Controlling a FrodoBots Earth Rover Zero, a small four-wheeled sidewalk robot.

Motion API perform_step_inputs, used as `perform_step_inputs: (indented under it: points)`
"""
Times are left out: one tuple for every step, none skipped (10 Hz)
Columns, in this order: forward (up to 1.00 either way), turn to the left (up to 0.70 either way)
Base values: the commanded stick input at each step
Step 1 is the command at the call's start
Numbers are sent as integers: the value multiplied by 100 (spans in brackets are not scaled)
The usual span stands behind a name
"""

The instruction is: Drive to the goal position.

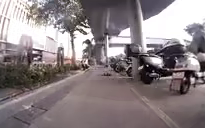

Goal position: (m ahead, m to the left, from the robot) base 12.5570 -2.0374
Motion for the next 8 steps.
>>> perform_step_inputs:
  points:
    - [45,0]
    - [45,0]
    - [45,0]
    - [45,0]
    - [45,0]
    - [45,0]
    - [45,0]
    - [45,0]
